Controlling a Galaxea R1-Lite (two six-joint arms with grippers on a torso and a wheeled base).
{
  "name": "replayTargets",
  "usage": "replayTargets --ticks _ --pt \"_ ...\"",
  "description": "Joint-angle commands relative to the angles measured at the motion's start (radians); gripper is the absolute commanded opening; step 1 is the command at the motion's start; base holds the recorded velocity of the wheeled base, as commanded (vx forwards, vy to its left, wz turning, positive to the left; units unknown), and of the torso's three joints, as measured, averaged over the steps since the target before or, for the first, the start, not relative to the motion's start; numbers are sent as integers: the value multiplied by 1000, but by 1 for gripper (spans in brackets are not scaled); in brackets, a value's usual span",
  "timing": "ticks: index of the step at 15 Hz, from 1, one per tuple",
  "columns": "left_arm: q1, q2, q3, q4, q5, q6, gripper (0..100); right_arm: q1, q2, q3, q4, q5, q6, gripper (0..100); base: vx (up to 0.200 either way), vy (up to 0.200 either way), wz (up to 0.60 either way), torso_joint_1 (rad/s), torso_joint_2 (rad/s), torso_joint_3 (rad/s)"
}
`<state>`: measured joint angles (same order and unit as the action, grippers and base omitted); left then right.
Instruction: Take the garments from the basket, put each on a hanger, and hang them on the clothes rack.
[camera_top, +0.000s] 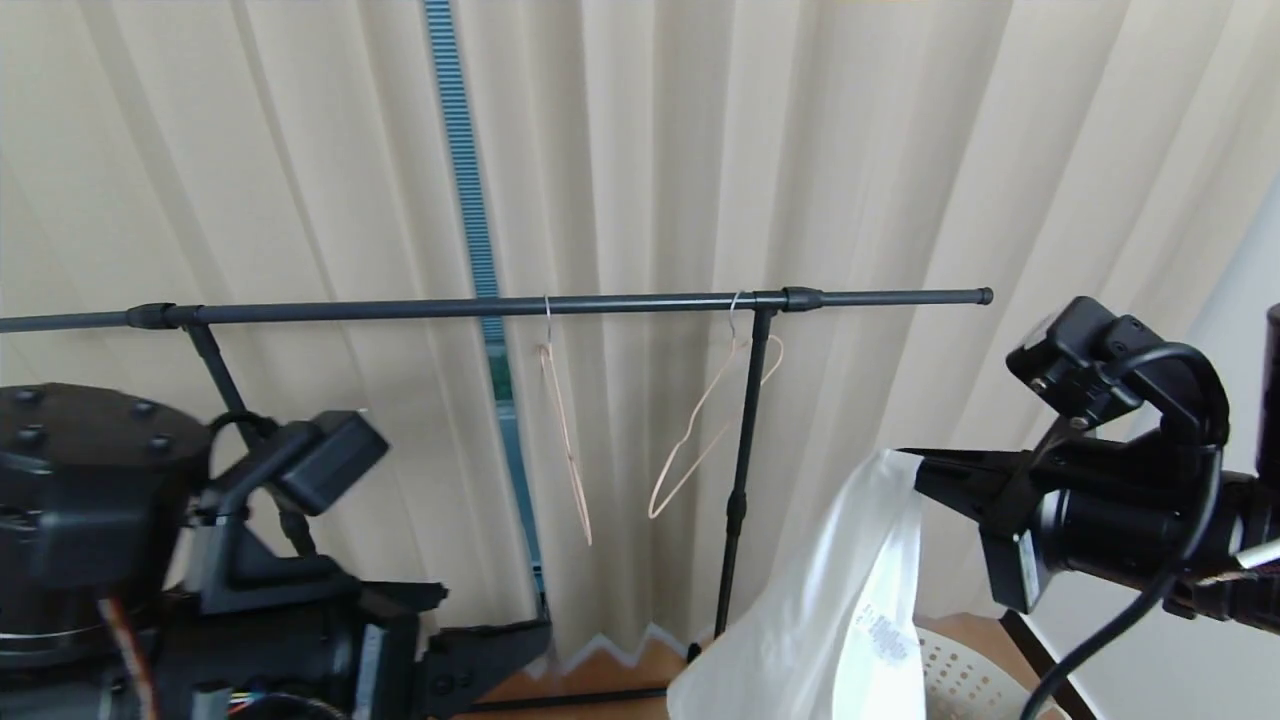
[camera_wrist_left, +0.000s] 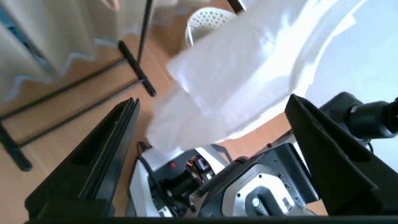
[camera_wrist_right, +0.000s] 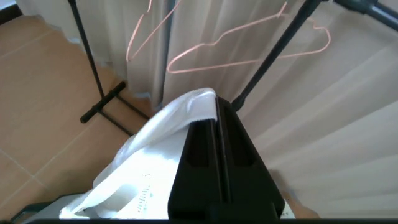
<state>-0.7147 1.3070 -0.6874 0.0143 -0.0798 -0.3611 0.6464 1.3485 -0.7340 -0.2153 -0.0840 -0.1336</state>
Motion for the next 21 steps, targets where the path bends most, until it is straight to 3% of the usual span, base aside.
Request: replayTargets --ticks 1,5,9,13,17,21 --pt "-78 250 -40 -102 -20 -33 100 1 115 -50 -41 -2 -1 0 0 0 0 0 0 0" --pt "-149 334 -103 -129 -18 -76 100 32 124 -73 -44 -22 54 0 0 0 0 0 0 0" --pt "-158 419 -172 -134 -11 -121 100 65 164 -113 -67 -152 124 0 0 0 0 0 0 0" --pt "-163 477 -242 -152 20 -157 100 96 222 -110 -170 -324 127 0 0 0 0 0 0 0" --pt "-213 492 -268 -152 23 -159 100 98 219 -107 -171 -335 126 0 0 0 0 0 0 0" --pt "-218 624 -400 -149 114 -191 100 122 198 -99 -171 -335 126 0 0 0 0 0 0 0"
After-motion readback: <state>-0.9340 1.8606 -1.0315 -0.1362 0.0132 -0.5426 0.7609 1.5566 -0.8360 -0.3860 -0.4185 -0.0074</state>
